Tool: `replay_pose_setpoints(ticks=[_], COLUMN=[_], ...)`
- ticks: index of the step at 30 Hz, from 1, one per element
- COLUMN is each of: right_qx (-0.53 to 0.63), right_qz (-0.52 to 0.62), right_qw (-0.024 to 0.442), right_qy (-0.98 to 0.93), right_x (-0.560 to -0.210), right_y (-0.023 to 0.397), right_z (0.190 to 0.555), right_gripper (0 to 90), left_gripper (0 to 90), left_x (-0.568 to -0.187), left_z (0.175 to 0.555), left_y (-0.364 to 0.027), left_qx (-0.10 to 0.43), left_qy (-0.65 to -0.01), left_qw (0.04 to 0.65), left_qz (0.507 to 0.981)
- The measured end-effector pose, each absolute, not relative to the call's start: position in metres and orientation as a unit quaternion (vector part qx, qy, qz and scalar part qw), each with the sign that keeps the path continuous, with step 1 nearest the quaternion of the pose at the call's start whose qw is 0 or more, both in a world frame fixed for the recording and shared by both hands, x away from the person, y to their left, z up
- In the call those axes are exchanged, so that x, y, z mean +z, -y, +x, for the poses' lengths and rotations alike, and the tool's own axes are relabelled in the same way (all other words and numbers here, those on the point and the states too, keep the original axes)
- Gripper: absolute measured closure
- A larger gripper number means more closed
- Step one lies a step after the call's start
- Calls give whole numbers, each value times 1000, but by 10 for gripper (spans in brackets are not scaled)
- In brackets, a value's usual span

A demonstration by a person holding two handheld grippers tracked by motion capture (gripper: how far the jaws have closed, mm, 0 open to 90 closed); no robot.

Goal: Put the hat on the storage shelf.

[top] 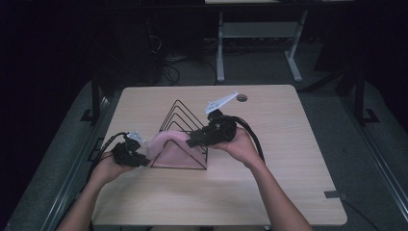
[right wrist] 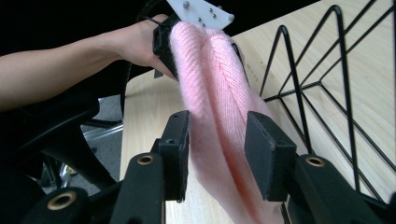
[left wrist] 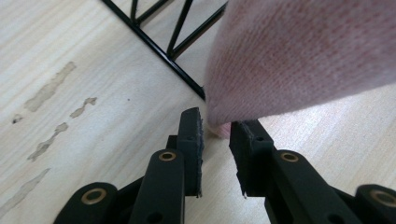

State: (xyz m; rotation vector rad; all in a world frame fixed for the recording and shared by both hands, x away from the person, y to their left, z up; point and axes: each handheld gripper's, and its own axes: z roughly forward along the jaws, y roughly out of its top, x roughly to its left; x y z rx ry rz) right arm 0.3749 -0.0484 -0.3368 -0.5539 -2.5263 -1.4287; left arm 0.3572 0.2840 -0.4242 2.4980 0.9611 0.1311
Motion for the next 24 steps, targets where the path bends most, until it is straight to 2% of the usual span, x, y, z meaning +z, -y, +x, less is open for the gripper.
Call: replay_pose_setpoints(ticks=[13, 24], right_qx=[-476, -476], right_qz=[-202, -239], right_qw=[79, 69], right_qy=[852, 844], right_x=[-334, -338], right_y=[74, 100], right_z=[376, 377], right_gripper=[465, 414], left_gripper=[642, 553], left_x=[-413, -407], left_z=[354, 350], left_y=[-289, -296], left_qx=[58, 57], left_qy=[-350, -349], left_qw=[248, 261], left_qz=[902, 898])
